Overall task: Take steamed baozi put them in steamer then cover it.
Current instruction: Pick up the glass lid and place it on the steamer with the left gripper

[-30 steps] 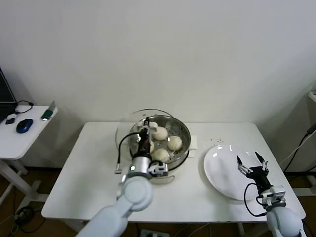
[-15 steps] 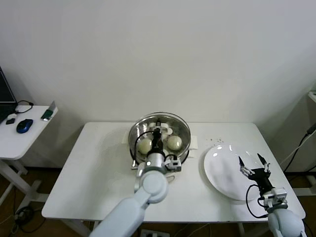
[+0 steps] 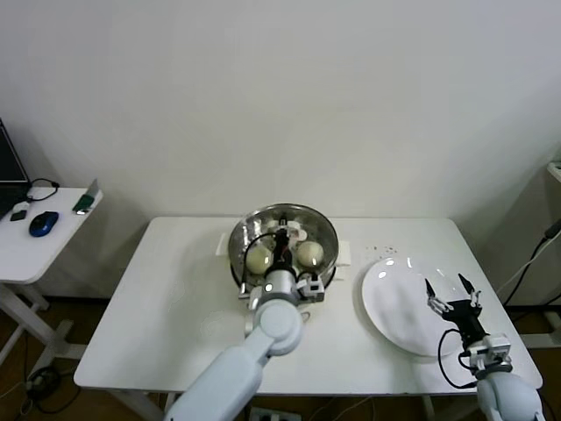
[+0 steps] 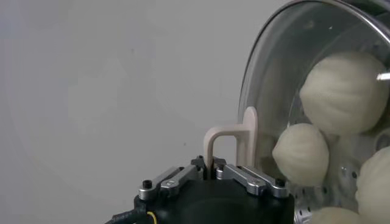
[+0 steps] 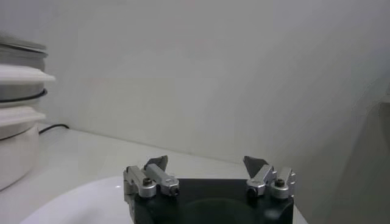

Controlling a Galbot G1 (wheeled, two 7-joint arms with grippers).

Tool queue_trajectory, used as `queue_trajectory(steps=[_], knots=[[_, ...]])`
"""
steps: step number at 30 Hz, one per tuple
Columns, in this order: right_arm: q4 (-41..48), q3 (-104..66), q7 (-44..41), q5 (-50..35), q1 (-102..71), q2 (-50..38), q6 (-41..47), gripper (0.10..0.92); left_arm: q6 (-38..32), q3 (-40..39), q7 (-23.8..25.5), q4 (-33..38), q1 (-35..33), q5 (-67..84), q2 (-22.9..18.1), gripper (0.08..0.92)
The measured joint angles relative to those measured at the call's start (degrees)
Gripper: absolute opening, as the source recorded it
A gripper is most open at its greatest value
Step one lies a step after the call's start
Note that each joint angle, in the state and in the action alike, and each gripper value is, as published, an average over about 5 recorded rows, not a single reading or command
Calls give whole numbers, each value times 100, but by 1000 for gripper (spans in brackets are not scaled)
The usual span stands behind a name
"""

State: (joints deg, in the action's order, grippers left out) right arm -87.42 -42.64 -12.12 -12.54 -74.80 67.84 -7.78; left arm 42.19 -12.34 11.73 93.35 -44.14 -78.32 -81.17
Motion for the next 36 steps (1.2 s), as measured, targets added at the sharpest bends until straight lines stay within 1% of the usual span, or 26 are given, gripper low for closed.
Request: queue_trajectory(steps=[20,23,27,36], knots=[[7,-19,-43,40,25,59,-8,823,-3,-23,28,-143,44,-18,0,149],[2,-27,-73,41,25,64,-4,823,-4,-20,66,-117,29,-33,29,168],[-19,-31,-89,47,25,73,25,823,-3,-17,104,-54,-5,-21,82,262],[-121,-64,-101,-19,26,60,262,823,-1,-20,118,331,-151,127,297,521]])
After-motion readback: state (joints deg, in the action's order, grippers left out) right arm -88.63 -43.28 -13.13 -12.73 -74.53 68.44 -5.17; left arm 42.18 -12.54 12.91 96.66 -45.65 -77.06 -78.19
